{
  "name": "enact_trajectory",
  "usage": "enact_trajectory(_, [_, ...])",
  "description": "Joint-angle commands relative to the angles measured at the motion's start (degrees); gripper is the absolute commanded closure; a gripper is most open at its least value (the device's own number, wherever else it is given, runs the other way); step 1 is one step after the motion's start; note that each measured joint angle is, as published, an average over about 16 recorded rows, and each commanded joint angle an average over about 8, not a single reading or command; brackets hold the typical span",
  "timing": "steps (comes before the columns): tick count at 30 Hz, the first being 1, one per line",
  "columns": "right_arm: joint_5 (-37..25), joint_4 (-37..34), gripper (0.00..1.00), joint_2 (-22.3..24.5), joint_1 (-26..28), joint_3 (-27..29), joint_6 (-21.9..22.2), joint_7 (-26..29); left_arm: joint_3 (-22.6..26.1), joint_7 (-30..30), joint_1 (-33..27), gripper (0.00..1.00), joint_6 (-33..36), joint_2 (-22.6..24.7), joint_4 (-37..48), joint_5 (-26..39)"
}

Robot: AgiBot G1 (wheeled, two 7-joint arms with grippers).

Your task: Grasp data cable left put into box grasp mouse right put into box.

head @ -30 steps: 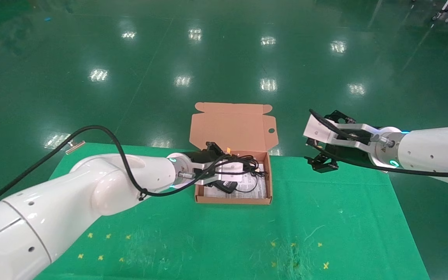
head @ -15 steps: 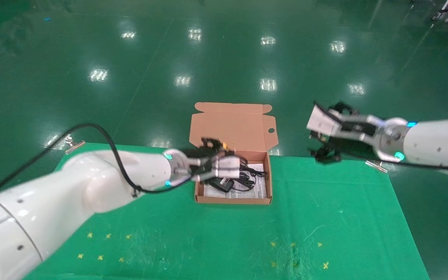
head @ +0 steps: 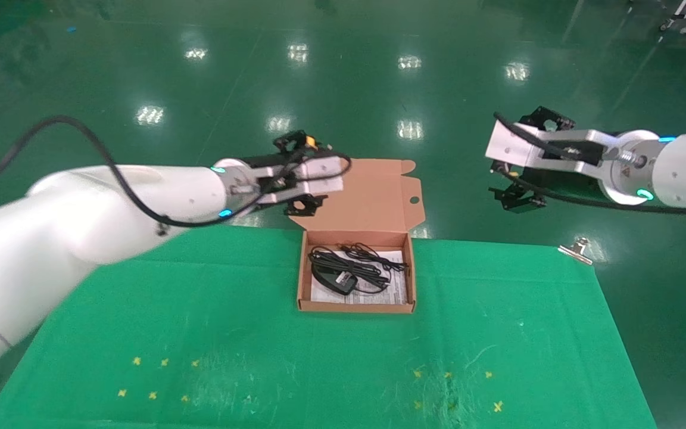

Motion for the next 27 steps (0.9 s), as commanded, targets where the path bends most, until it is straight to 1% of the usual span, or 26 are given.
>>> enact_trajectory(1, [1.0,0.1,0.00,0.2,-0.3,0.5,-0.7,-0.4,-0.9,0.1,0.3,0.00,0.9,-0.7,-0.4,-1.0])
enact_trajectory(25, [34.0,0.6,0.00,5.5,-14.5,16.0,-14.8,-11.5,-22.8,3.4,14.2,0.00,25.2,-16.1,-11.9,-28.5])
enact_trajectory(27, [36.1,0.6,0.00,5.8,-15.4,17.0,-15.6,-12.2,-24.1,3.6,15.0,0.00,26.7,-17.1,-12.6,-30.2])
